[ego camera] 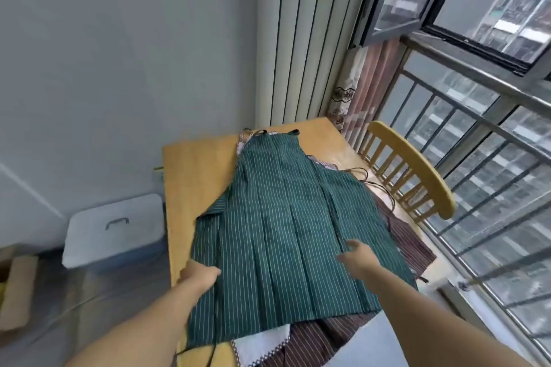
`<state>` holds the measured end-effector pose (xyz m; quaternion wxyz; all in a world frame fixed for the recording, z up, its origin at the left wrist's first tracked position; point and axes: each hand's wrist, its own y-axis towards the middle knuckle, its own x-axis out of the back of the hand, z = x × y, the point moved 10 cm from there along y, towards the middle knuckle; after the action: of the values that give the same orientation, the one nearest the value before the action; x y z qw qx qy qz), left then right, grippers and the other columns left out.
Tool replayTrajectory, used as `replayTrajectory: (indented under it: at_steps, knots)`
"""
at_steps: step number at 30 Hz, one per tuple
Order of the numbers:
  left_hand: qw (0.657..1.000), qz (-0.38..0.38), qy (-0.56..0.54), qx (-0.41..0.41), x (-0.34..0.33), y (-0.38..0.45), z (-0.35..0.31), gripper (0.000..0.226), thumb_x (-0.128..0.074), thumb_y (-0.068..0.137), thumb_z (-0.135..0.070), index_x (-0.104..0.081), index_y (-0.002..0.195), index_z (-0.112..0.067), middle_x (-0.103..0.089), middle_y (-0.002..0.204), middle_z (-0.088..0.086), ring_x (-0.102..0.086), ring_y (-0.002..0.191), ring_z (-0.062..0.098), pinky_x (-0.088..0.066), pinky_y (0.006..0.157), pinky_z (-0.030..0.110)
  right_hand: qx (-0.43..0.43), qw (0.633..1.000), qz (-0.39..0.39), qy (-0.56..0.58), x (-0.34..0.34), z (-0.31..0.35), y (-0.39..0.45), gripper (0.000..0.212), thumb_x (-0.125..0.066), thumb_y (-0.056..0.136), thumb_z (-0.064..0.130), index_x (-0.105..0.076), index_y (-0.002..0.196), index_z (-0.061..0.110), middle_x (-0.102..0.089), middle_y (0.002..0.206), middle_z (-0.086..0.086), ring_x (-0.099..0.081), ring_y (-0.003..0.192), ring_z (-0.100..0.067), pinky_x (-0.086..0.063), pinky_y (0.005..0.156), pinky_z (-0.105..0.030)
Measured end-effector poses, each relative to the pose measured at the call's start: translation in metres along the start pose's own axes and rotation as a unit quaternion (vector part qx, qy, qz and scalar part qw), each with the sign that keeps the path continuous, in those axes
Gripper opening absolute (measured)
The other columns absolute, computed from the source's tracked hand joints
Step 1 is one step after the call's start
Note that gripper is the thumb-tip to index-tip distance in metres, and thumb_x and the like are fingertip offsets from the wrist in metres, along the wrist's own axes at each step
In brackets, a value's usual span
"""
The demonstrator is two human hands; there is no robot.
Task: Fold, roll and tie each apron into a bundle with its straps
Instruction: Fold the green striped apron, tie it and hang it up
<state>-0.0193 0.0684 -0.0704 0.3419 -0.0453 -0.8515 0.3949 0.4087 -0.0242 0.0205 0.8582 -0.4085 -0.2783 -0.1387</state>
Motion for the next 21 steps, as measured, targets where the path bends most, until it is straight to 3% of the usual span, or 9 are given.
replayTrajectory:
  at_steps: [3, 6, 8, 10, 12, 14, 16, 19, 21]
  knots:
    - [0.996, -0.077, -0.02, 0.051, 0.003, 0.008, 0.02, 0.089, -0.076, 0.088, -0.023, -0.023, 0.157, -0.001, -0.039, 0.155, 0.022, -0.048, 0.134, 0.042, -0.045, 0.11, 0.047, -0.026, 0.996, 0.021, -0.088, -0.011, -0.03, 0.026, 0.063, -0.062, 0.099, 0.015, -0.033, 0.156, 0.014, -0.067, 0.101, -0.005, -0.052, 0.054, -0.012, -0.047, 0.05, -0.029]
    - [0.988, -0.095, -0.053, 0.108, -0.001, 0.006, 0.041, 0.087, -0.075, 0.09, -0.021, -0.024, 0.155, 0.004, -0.046, 0.15, 0.024, -0.054, 0.126, 0.042, -0.049, 0.103, 0.044, 0.016, 0.99, 0.053, -0.129, -0.033, -0.027, 0.046, 0.051, -0.061, 0.101, 0.02, -0.045, 0.149, 0.015, -0.065, 0.125, -0.008, -0.063, 0.074, -0.012, -0.057, 0.068, -0.029]
    - [0.987, -0.084, -0.04, 0.133, -0.004, 0.001, 0.049, 0.087, -0.077, 0.089, -0.024, -0.027, 0.154, 0.005, -0.05, 0.147, 0.024, -0.057, 0.121, 0.04, -0.05, 0.102, 0.043, 0.054, 0.989, 0.089, -0.11, -0.056, -0.009, 0.054, 0.05, -0.061, 0.102, 0.024, -0.046, 0.148, 0.014, -0.064, 0.13, -0.005, -0.068, 0.086, -0.015, -0.059, 0.068, -0.024]
    - [0.988, -0.065, -0.055, 0.129, -0.009, -0.008, 0.047, 0.06, -0.077, 0.089, -0.021, -0.051, 0.138, 0.002, -0.061, 0.132, 0.021, -0.061, 0.099, 0.031, -0.051, 0.095, 0.038, 0.096, 0.981, 0.139, -0.099, -0.087, 0.013, 0.057, 0.054, -0.062, 0.101, 0.029, -0.04, 0.149, 0.017, -0.063, 0.135, -0.005, -0.07, 0.084, -0.013, -0.056, 0.063, -0.022]
    - [0.995, -0.055, -0.036, 0.08, -0.012, -0.02, 0.028, 0.031, -0.077, 0.089, -0.017, -0.063, 0.115, -0.009, -0.067, 0.121, 0.015, -0.062, 0.087, 0.024, -0.053, 0.093, 0.037, 0.156, 0.964, 0.189, -0.099, -0.119, 0.041, 0.053, 0.056, -0.062, 0.1, 0.035, -0.04, 0.15, 0.019, -0.062, 0.139, -0.004, -0.07, 0.094, -0.011, -0.054, 0.068, -0.018]
    - [1.0, 0.002, -0.025, 0.018, -0.028, -0.024, 0.003, 0.062, -0.08, 0.087, -0.018, -0.051, 0.142, -0.01, -0.06, 0.14, 0.009, -0.061, 0.118, 0.027, -0.047, 0.107, 0.037, 0.171, 0.948, 0.263, -0.049, -0.153, 0.062, 0.041, 0.057, -0.062, 0.099, 0.042, -0.047, 0.148, 0.018, -0.062, 0.14, -0.003, -0.067, 0.113, -0.016, -0.055, 0.085, -0.023]
    - [0.997, 0.074, -0.034, -0.012, -0.051, -0.039, -0.035, 0.096, -0.079, 0.088, -0.013, -0.018, 0.161, -0.011, -0.039, 0.159, 0.009, -0.039, 0.146, 0.027, -0.037, 0.11, 0.03, 0.102, 0.934, 0.34, 0.031, -0.18, 0.068, 0.031, 0.06, -0.058, 0.101, 0.045, -0.043, 0.152, 0.016, -0.057, 0.145, -0.005, -0.063, 0.12, -0.022, -0.054, 0.087, -0.026]
    - [0.989, 0.125, -0.028, -0.072, -0.07, -0.052, -0.078, 0.095, -0.078, 0.088, -0.008, -0.02, 0.161, -0.02, -0.037, 0.16, 0.005, -0.035, 0.148, 0.024, -0.038, 0.107, 0.025, -0.008, 0.902, 0.41, 0.135, -0.212, 0.066, 0.017, 0.053, -0.041, 0.108, 0.047, -0.037, 0.153, 0.02, -0.052, 0.151, -0.003, -0.059, 0.121, -0.025, -0.047, 0.102, -0.04]
    - [0.986, 0.133, -0.049, -0.093, -0.077, -0.058, -0.096, 0.08, -0.076, 0.088, -0.002, -0.035, 0.153, -0.026, -0.049, 0.149, 0.0, -0.053, 0.132, 0.015, -0.047, 0.098, 0.021, -0.03, 0.883, 0.435, 0.176, -0.224, 0.067, 0.017, 0.048, -0.036, 0.108, 0.051, -0.055, 0.14, 0.021, -0.065, 0.136, -0.002, -0.063, 0.115, -0.023, -0.043, 0.11, -0.043]
